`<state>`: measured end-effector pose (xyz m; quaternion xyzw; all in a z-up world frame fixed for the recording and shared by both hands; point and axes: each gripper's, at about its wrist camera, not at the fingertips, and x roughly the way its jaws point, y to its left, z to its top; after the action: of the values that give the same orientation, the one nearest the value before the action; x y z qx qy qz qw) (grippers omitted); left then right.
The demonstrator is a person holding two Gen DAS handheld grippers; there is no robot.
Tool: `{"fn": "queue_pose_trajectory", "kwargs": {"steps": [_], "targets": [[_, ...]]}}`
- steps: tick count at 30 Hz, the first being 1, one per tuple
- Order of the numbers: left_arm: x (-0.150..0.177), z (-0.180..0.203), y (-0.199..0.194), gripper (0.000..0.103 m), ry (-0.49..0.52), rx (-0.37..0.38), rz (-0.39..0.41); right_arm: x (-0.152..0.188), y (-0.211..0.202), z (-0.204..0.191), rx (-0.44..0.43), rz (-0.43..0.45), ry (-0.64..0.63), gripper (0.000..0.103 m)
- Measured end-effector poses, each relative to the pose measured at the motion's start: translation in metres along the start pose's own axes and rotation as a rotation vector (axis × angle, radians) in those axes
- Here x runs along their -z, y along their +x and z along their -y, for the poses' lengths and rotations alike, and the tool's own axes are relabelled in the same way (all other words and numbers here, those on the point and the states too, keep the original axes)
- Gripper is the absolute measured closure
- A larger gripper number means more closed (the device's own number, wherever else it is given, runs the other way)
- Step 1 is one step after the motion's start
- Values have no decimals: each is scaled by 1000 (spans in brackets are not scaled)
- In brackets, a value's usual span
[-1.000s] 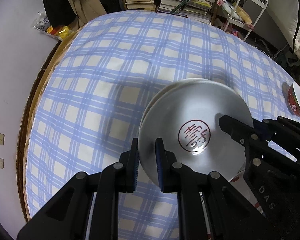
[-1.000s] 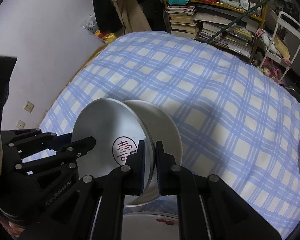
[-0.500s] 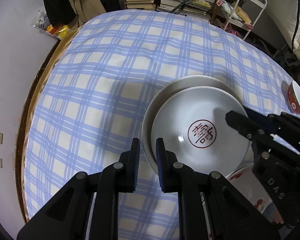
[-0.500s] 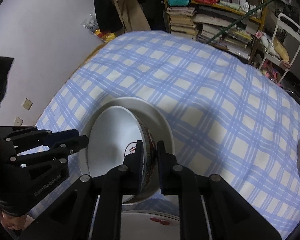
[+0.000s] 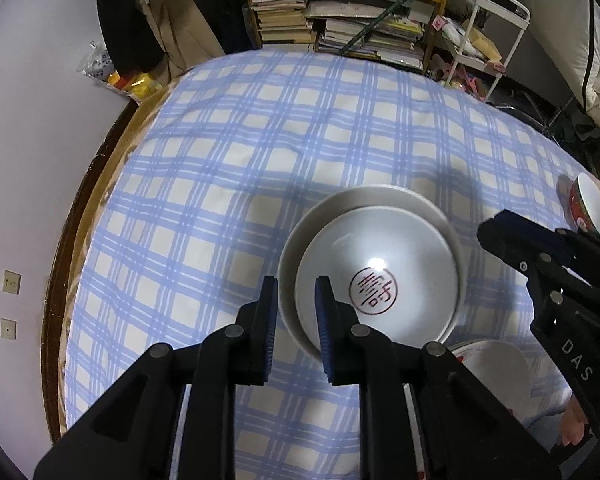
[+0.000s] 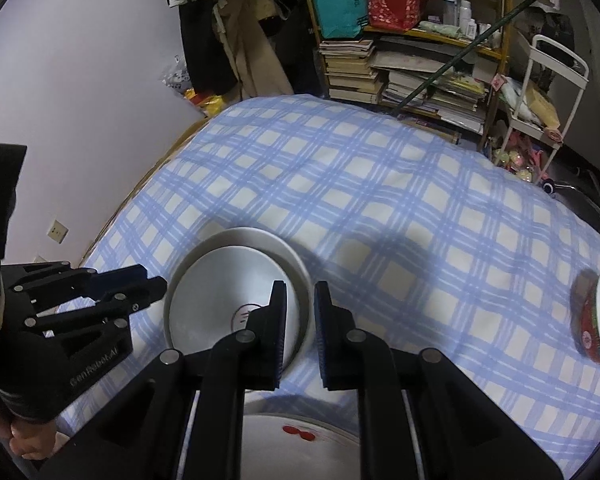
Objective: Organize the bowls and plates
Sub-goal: 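Lower both red-seal bowls onto the table and open both tools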
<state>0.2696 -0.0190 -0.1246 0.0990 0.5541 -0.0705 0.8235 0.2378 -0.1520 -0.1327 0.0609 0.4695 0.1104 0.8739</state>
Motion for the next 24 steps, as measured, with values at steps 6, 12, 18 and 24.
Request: {"fn": "queue_pose_trajectory", "kwargs": {"steps": [6, 12, 18, 24], "targets": [[-5, 24, -7, 78, 23, 0, 14, 9, -14, 28, 30, 15, 33, 71], [-12, 64, -9, 44, 50, -21, 55, 19, -32, 70, 86, 25, 77, 49], [-22, 113, -3, 35, 112, 3, 59, 28, -53, 126, 145, 23, 162, 28], [-34, 165, -1, 30, 160, 19, 76, 34, -77, 177, 193, 63, 224, 5]]}}
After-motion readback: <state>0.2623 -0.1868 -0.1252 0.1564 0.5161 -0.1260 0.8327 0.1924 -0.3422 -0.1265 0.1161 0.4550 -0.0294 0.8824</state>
